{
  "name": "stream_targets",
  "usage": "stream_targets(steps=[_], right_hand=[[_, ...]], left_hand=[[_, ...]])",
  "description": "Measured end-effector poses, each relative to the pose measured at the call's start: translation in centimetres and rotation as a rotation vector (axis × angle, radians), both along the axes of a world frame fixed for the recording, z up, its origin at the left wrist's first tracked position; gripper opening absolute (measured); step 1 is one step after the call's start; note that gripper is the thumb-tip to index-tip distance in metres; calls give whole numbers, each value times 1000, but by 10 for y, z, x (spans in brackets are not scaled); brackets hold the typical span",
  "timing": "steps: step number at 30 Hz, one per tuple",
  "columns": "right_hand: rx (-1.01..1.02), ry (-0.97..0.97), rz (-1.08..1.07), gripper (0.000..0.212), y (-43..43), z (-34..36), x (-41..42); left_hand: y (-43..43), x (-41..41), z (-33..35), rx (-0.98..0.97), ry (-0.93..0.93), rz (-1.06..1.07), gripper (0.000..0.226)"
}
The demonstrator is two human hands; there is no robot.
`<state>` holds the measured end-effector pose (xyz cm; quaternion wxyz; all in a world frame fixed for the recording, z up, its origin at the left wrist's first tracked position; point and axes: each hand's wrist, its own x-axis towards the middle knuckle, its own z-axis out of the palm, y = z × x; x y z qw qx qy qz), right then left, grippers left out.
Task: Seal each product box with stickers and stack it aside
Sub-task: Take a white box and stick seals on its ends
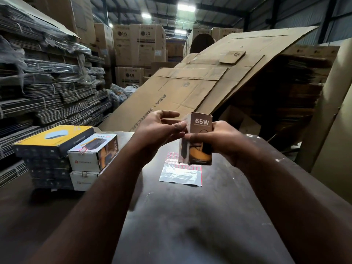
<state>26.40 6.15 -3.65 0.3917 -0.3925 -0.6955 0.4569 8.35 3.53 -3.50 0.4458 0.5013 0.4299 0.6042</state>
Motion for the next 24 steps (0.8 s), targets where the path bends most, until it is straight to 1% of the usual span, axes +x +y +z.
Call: stream_targets(steps=[1, 2, 4, 5, 6, 8, 10, 11, 12, 15, 18, 19, 20, 23, 24], right_hand=[[-38, 32, -13, 19, 1, 3, 3], [-71, 60, -27, 18, 1, 6, 5], [-132, 101, -50, 14, 1, 11, 9], [-161, 126, -50, 16, 2, 12, 11], [-185, 152, -45, 19, 3, 12, 12], [-236, 210, -25, 23, 5, 12, 14], [-313, 305, 7, 27, 6, 10, 16], [-345, 345, 12, 33, 9, 9, 18], [-366, 367, 4, 38, 12, 6, 19], [-398, 408, -54, 41, 22, -3, 24], [-432, 459, -102, 26, 27, -16, 33], [-436, 464, -109, 25, 26, -19, 37], [-435, 456, -116, 25, 25, -22, 43], [-415, 402, -144, 32, 19, -33, 57], [-409, 390, -155, 31, 18, -37, 62]], left_hand=[[0, 0, -1, -1, 14, -4, 32], [1, 1, -2, 1, 72, 13, 32], [3, 2, -5, 0, 272, 102, 34], [2, 4, -6, -25, 317, 133, 35], [2, 4, -7, -74, 318, 126, 37], [0, 8, -7, -171, 234, -2, 32], [-4, 14, -6, -197, 146, -131, 22], [-4, 16, -7, -196, 128, -148, 20], [-5, 18, -8, -194, 123, -151, 23], [-6, 23, -14, -216, 115, -197, 51], [-4, 30, -23, -235, 101, -269, 70], [-4, 34, -26, -241, 95, -284, 73], [-3, 40, -29, -245, 98, -290, 71], [5, 60, -47, -258, 140, -253, 52], [7, 67, -53, -271, 144, -234, 52]])
